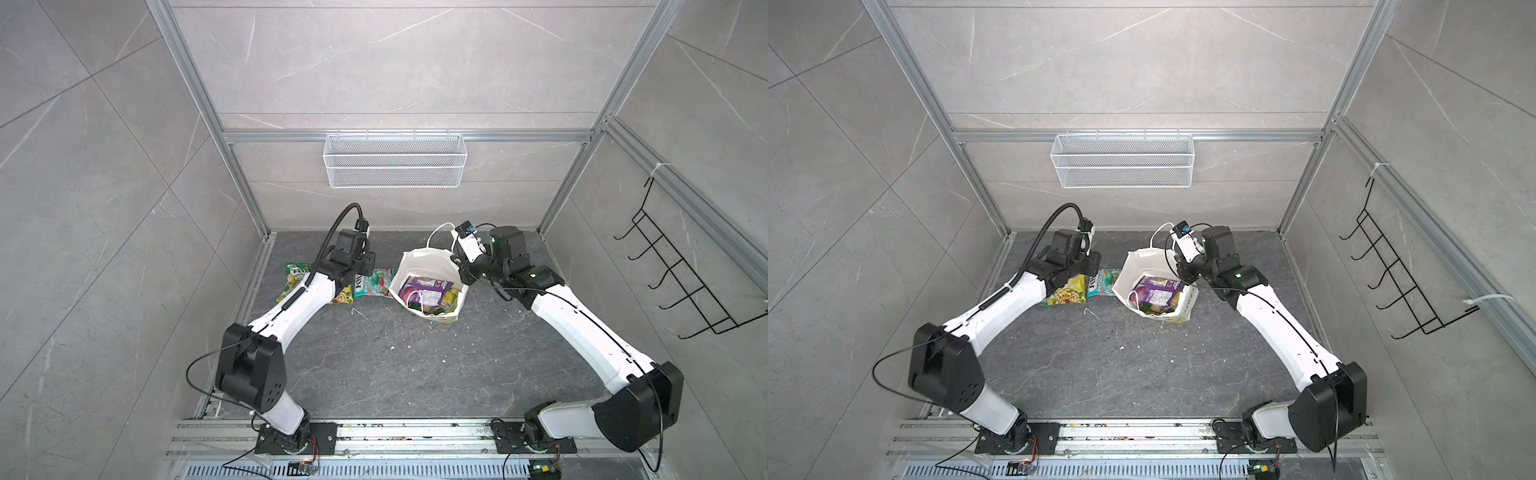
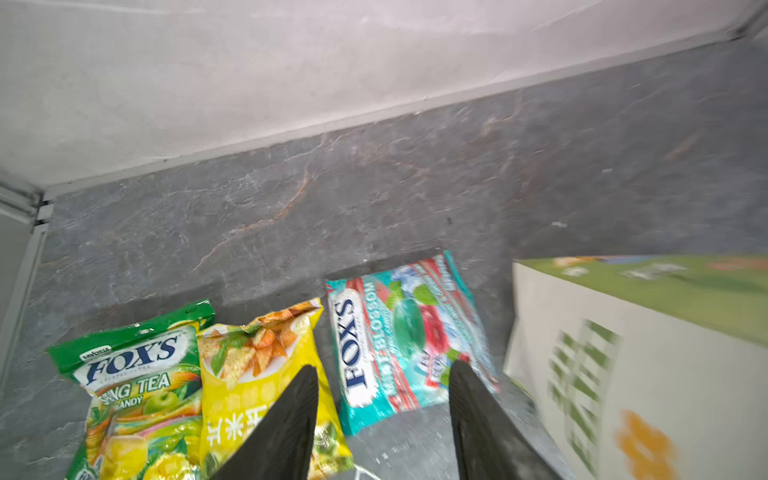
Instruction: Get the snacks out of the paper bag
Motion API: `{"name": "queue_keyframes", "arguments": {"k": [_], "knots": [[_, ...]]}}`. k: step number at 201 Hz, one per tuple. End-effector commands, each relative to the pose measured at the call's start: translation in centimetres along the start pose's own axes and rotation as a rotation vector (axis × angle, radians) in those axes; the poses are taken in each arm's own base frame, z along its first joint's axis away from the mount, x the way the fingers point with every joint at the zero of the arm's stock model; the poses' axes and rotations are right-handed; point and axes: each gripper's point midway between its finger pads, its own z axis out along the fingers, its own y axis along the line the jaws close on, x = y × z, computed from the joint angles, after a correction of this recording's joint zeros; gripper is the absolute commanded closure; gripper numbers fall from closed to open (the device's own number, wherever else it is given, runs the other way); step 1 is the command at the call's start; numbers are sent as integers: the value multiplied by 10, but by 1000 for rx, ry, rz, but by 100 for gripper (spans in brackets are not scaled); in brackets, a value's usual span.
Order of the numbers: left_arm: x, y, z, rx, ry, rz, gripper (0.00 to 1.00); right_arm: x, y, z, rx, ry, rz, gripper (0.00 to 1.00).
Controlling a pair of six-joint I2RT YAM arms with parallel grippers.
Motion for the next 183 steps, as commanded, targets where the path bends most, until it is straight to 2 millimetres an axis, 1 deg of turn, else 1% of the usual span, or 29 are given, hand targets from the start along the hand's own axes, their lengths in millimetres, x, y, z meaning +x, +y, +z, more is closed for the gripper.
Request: {"name": "queue_keyframes", "arguments": {"k": [1,9,24,33,41,47,54,63,81,96,113,126,130,146,163,183], "knots": [[-18,-22,-33,108,-128,4,50,-4,18,-11,-34,-79,-96,100],[-15,-25,-41,133,-131,4,52,1,20,-11,-27,-69,-103,100],[-5,-45,-53,232,-130,25,55,10,25,-6,-21,-44,-111,100],[5,-56,-59,259,-124,51,58,16,28,-3,-13,-27,-126,100],[15,-66,-64,294,-121,86,62,21,26,-1,9,-16,-123,100],[22,-71,-68,308,-129,103,62,24,24,1,22,-10,-111,100],[34,-74,-70,309,-130,103,63,25,22,2,34,-10,-102,100],[43,-74,-73,321,-139,78,63,24,21,1,42,-18,-88,100],[67,-70,-73,321,-160,13,66,14,19,-3,51,-58,-59,100],[96,-62,-63,295,-135,-49,72,9,21,-4,39,-70,-57,100],[119,-75,-55,365,-125,-59,72,5,21,-2,37,-72,-60,100],[131,-82,-43,394,-85,-70,78,3,20,-2,38,-81,-57,100],[133,-87,-41,414,-78,-62,80,1,20,-2,38,-87,-55,100],[141,-102,-27,450,-67,-39,81,-3,22,-3,27,-104,-45,100],[148,-108,-8,451,-49,-66,85,-5,25,-2,10,-114,-44,100],[144,-126,9,490,-52,-66,85,-6,22,-1,24,-117,-43,100]]}}
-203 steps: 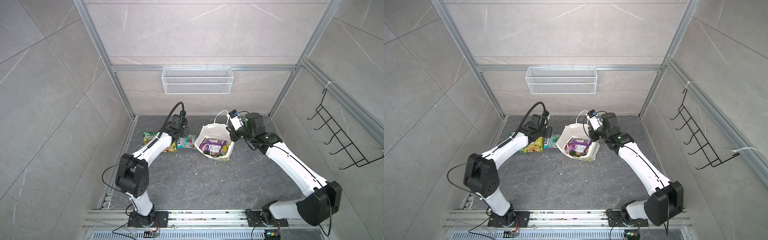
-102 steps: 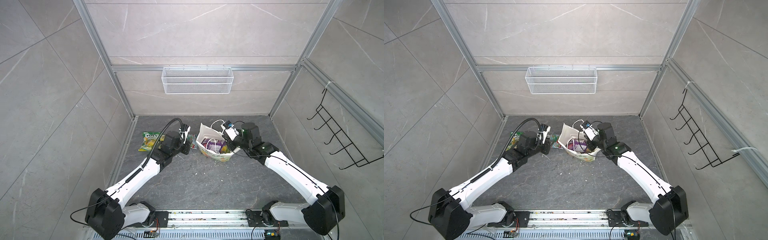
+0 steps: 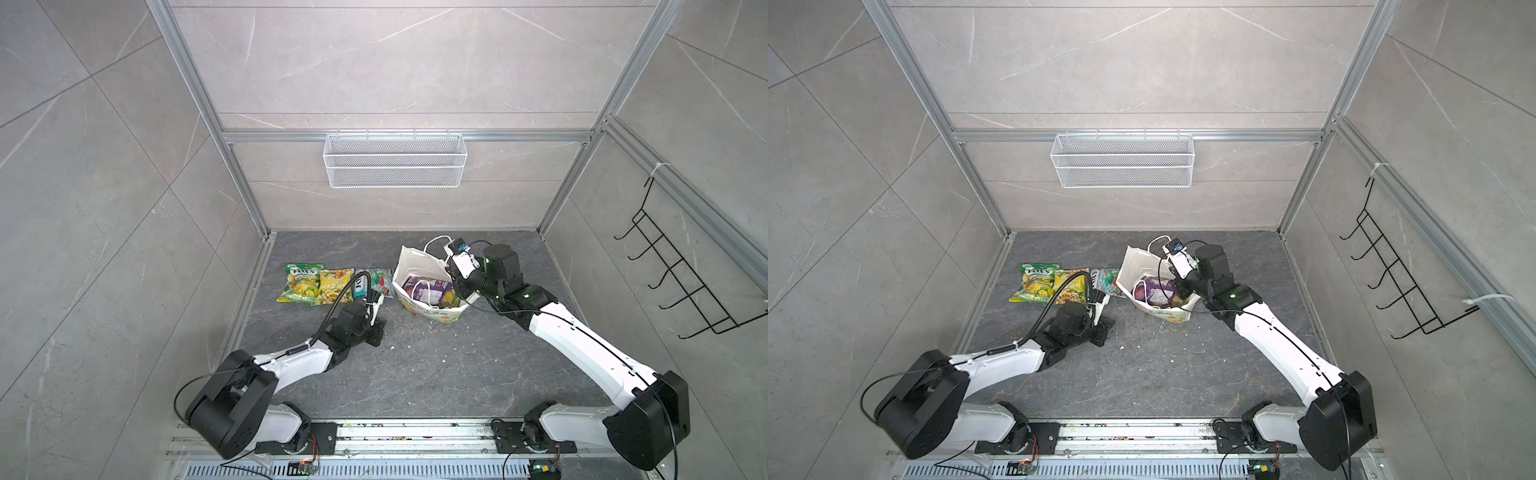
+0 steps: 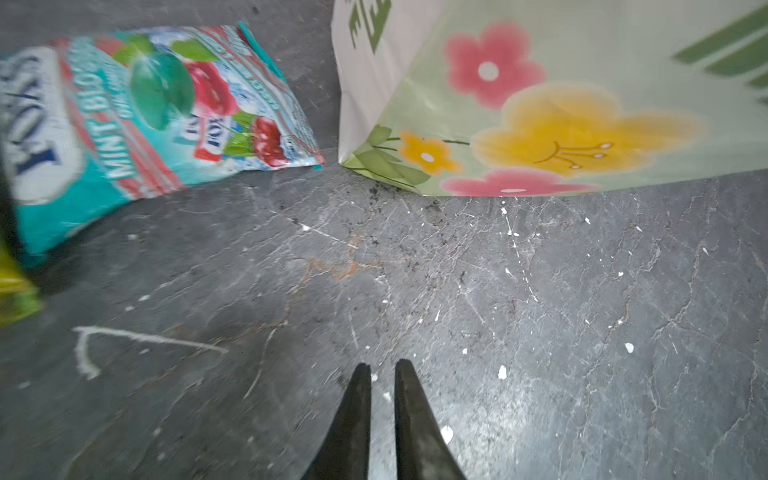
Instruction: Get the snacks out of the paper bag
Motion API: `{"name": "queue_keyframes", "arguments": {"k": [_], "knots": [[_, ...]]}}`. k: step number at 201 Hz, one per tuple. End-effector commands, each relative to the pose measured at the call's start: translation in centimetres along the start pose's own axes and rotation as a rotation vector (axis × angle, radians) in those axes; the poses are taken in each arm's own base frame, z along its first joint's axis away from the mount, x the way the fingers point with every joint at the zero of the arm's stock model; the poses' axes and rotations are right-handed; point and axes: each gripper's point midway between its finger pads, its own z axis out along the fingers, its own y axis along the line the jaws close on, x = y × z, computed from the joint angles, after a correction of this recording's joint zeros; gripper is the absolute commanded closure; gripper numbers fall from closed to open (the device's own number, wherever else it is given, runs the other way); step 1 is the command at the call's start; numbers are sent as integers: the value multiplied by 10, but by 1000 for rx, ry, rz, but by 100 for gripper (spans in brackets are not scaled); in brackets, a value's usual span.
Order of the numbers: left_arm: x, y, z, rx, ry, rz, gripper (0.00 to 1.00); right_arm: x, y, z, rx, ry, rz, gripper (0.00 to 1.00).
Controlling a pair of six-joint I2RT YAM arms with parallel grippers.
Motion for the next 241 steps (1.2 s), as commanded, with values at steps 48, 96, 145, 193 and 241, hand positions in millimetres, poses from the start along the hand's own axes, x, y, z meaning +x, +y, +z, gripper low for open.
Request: {"name": "queue_keyframes", "arguments": {"k": [48,96,145,193,241], "knots": [[-60,-51,73,134,-127,38,84,-31,-13,-4,55,-84,37,100],[-75,-65,109,158,-186,52,84,-32,-31,-8,127,-86,77,100],[-101,-74,129,151,-274,131,83,-30,-65,-16,252,-67,125,100],[-135,-65,104,82,-381,168,82,-24,-56,-10,191,-32,110,100],[-113,-47,20,-5,-367,145,77,-9,-36,-8,112,-20,82,100]]}}
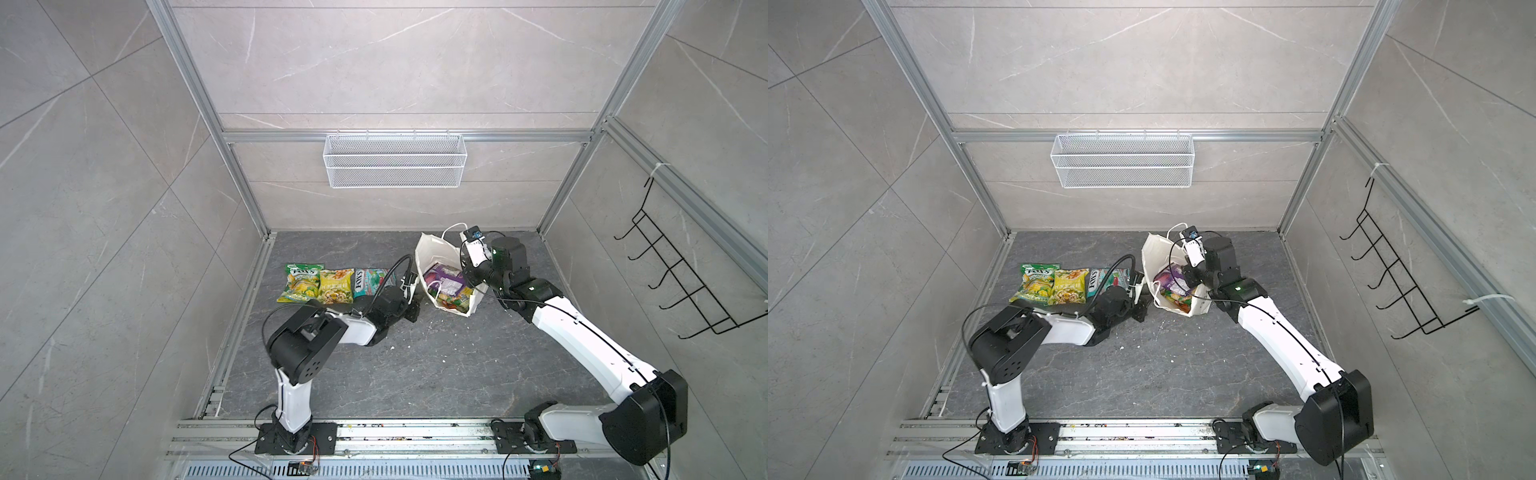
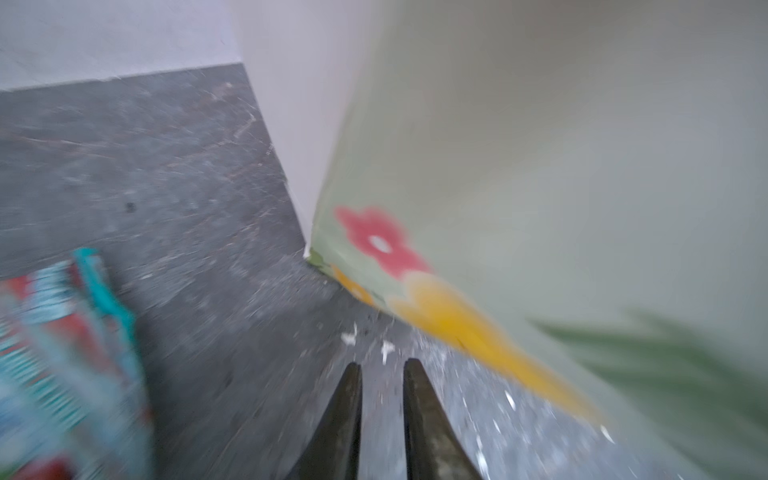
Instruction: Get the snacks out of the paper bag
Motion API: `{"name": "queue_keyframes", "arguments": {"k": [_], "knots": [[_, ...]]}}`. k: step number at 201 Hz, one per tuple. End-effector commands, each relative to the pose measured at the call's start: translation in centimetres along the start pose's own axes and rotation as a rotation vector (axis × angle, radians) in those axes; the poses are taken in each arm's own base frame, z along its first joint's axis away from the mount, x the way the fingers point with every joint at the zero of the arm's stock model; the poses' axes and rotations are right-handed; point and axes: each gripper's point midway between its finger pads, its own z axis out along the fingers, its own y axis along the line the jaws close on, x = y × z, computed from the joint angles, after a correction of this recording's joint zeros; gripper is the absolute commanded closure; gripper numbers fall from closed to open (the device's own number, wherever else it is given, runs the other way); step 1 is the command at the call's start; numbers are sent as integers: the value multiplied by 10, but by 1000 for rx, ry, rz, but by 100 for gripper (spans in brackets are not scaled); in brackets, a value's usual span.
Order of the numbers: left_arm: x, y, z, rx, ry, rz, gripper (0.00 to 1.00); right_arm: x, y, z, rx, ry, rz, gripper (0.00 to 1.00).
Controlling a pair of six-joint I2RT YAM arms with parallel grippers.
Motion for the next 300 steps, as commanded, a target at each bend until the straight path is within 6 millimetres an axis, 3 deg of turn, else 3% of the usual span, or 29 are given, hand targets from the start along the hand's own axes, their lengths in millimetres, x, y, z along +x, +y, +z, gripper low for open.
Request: {"name": "queue_keyframes", "arguments": {"k": [1,24,40,76,90,123,153,207,235,257,300], "knots": [[-38,6,-47,-55,-103,24,77,-8,17,-7,-81,-49,-26,100],[-34,15,-86,-120,-54,71,75,5,44,-9,-184,-35,-75,100],[-46,20,-108,-153,-41,121,74,16,63,-11,-237,-23,-105,100],[-101,43,-152,-241,-140,125,75,38,84,-16,-295,6,-146,100],[-126,34,-161,-167,-182,161,73,41,83,-17,-285,13,-144,100],[-138,1,-142,19,-96,267,70,29,86,-21,-291,-28,-139,100],[-151,-22,-129,150,-137,296,67,19,91,-27,-315,-81,-145,100],[-132,-46,-92,311,-62,376,66,10,77,-26,-230,-112,-98,100],[-125,-40,-70,254,-2,374,67,8,75,-21,-218,-117,-94,100],[-114,-11,-58,86,63,328,72,6,69,-19,-182,-119,-85,100],[-70,42,-51,-182,167,247,75,1,63,-18,-146,-147,-77,100]]}}
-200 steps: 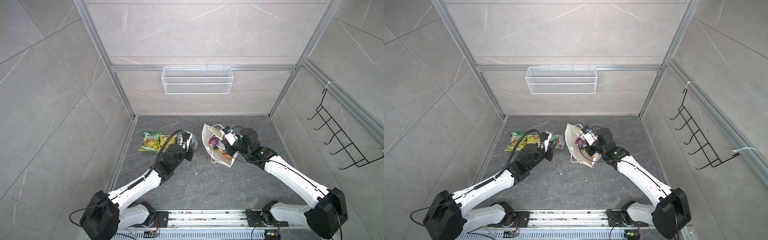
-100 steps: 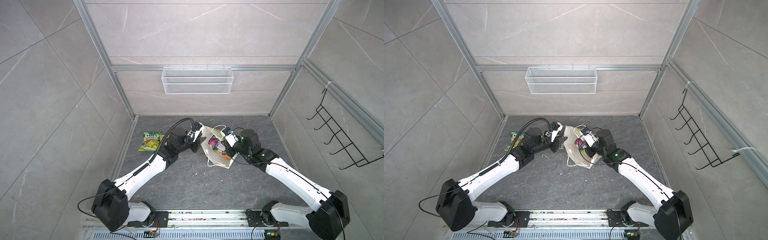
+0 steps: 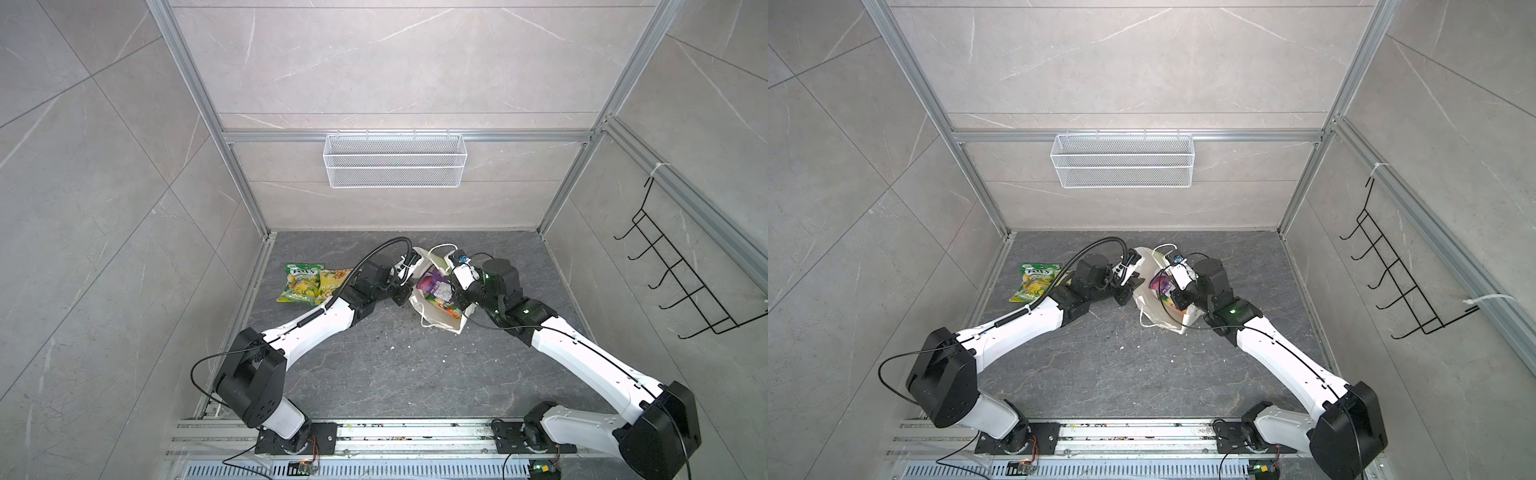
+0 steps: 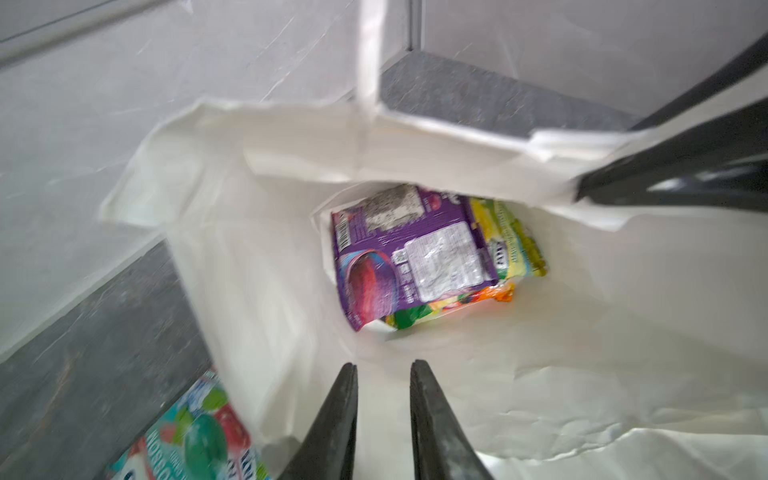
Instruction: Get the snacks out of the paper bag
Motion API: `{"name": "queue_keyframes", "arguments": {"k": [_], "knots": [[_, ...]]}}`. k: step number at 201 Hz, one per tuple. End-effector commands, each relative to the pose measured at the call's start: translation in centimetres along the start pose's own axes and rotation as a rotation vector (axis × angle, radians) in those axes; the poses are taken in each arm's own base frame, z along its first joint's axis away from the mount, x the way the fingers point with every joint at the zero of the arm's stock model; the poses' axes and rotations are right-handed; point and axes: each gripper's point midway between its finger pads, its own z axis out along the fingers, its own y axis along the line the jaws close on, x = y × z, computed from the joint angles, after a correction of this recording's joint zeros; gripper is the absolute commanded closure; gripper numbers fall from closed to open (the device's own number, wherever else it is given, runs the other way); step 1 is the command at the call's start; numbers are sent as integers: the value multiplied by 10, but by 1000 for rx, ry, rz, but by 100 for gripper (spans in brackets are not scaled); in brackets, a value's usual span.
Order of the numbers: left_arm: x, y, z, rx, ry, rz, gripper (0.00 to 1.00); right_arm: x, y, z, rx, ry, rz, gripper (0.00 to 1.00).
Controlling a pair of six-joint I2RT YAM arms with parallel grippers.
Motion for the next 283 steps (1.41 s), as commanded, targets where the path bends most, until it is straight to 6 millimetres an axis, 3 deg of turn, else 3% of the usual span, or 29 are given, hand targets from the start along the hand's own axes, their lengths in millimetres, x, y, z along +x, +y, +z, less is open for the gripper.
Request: {"name": "queue_keyframes", "arguments": {"k": [1,34,74,137,192,253,263,273,283], "knots": [[29,30,6,-181,88,-65,75,-21,-4,-3,29,-87,9,100],[44,35,6,-223,133,-87,77,-22,-1,-2,11,-102,4,100],[13,21,-10,-148,18,-50,74,-17,32,3,-173,-67,-28,100],[-12,-5,-55,-38,-173,84,68,22,30,15,-110,62,-26,100],[-34,-20,-80,32,-246,145,65,8,28,10,-62,36,-60,100],[-55,-40,-58,149,-267,201,65,7,24,18,-24,20,-24,100],[-58,-42,-55,163,-273,199,69,5,22,18,-15,16,-18,100],[-61,-45,-52,183,-277,198,82,2,20,17,-5,12,-9,100],[-66,-45,-52,187,-285,186,84,-1,18,16,5,9,-4,100]]}}
